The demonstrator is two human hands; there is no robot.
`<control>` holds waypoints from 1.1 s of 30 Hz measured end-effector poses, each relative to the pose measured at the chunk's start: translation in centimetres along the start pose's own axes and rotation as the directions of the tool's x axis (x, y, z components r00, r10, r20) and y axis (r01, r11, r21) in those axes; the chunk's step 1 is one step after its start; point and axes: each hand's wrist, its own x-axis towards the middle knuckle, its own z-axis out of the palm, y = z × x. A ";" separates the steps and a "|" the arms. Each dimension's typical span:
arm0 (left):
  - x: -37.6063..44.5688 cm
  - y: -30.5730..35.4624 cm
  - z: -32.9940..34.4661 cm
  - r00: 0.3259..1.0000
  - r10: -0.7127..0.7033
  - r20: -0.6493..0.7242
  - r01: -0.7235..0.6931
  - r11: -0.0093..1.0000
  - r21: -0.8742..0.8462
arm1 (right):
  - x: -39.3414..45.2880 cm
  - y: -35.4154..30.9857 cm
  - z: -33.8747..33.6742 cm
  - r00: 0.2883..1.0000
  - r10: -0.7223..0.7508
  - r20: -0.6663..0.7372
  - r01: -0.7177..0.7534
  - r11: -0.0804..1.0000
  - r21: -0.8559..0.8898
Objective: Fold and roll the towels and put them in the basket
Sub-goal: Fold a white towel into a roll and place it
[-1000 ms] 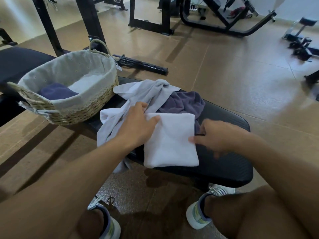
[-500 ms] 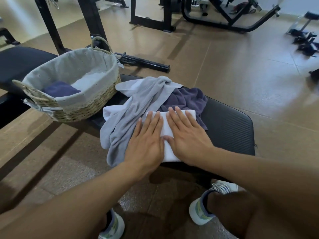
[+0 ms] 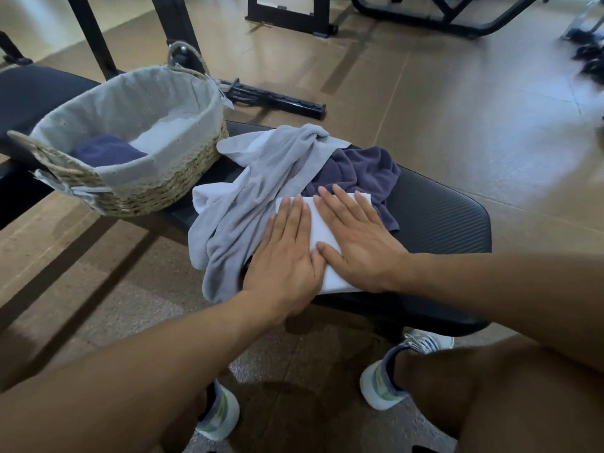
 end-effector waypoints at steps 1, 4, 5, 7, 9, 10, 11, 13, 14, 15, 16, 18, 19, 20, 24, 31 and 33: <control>0.0 0.0 0.0 1.000 0.001 0.004 -0.001 1.000 0.010 | 0.0 0.0 0.0 1.000 -0.001 -0.002 0.001 1.000 0.004; -0.1 0.1 -0.2 1.000 -0.004 0.009 0.003 1.000 0.023 | -0.1 -0.2 -0.1 1.000 0.002 0.002 -0.002 1.000 0.010; -0.2 0.1 -0.2 1.000 -0.005 0.008 0.005 1.000 0.017 | -0.1 -0.2 -0.1 1.000 0.010 -0.002 -0.010 1.000 0.018; -0.2 0.3 -0.4 1.000 -0.013 0.008 0.013 1.000 0.005 | 0.0 -0.4 -0.3 0.999 0.038 -0.014 -0.037 0.997 0.067; -0.3 0.6 -0.9 0.999 -0.028 0.021 0.028 1.000 -0.003 | 0.5 -0.4 -1.4 0.998 0.070 0.012 -0.071 0.987 0.146; -0.2 0.9 -1.4 0.999 -0.037 0.028 0.037 0.999 -0.021 | 0.7 -0.1 -2.3 0.996 0.087 0.023 -0.090 0.979 0.185; -0.1 1.2 -1.9 0.998 -0.049 0.028 0.051 0.997 -0.056 | 0.8 0.2 -3.3 0.993 0.117 0.015 -0.117 0.967 0.224; 0.1 1.8 -3.5 0.995 -0.100 -0.017 0.096 0.983 -0.158 | 0.5 0.9 -4.9 0.972 0.233 -0.036 -0.213 0.934 0.287; 0.2 1.8 -4.4 0.989 -0.136 -0.057 0.123 0.973 -0.197 | 0.2 1.2 -5.5 0.951 0.302 -0.069 -0.270 0.917 0.295; 0.5 1.4 -5.2 0.981 -0.173 -0.091 0.150 0.965 -0.214 | -0.2 1.3 -6.1 0.923 0.374 -0.091 -0.335 0.896 0.291; 0.9 0.8 -5.9 0.974 -0.208 -0.092 0.185 0.960 -0.211 | -0.5 1.3 -6.6 0.890 0.448 -0.088 -0.407 0.865 0.293; 1.8 -0.8 -6.8 0.953 -0.302 -0.007 0.295 0.935 -0.196 | -0.9 1.5 -7.3 0.818 0.575 0.005 -0.551 0.781 0.294; 2.1 -1.5 -6.9 0.940 -0.337 0.043 0.339 0.922 -0.186 | -1.0 1.6 -7.6 0.788 0.611 0.074 -0.605 0.745 0.280; 2.4 -2.0 -6.7 0.933 -0.351 0.080 0.360 0.917 -0.171 | -1.1 1.8 -7.9 0.766 0.627 0.141 -0.640 0.721 0.266; 3.1 -2.2 -6.3 0.916 -0.378 0.137 0.400 0.890 -0.217 | -1.6 2.0 -8.2 0.747 0.601 0.286 -0.661 0.718 0.217; 3.0 -0.8 -7.7 0.962 -0.273 0.023 0.252 0.850 -0.462 | -1.6 1.1 -9.1 0.882 0.447 -0.152 -0.381 0.863 0.331; 2.6 -0.1 -8.6 0.982 -0.176 -0.070 0.097 0.788 -0.608 | -1.4 0.5 -9.9 0.928 0.335 -0.166 -0.253 0.889 0.382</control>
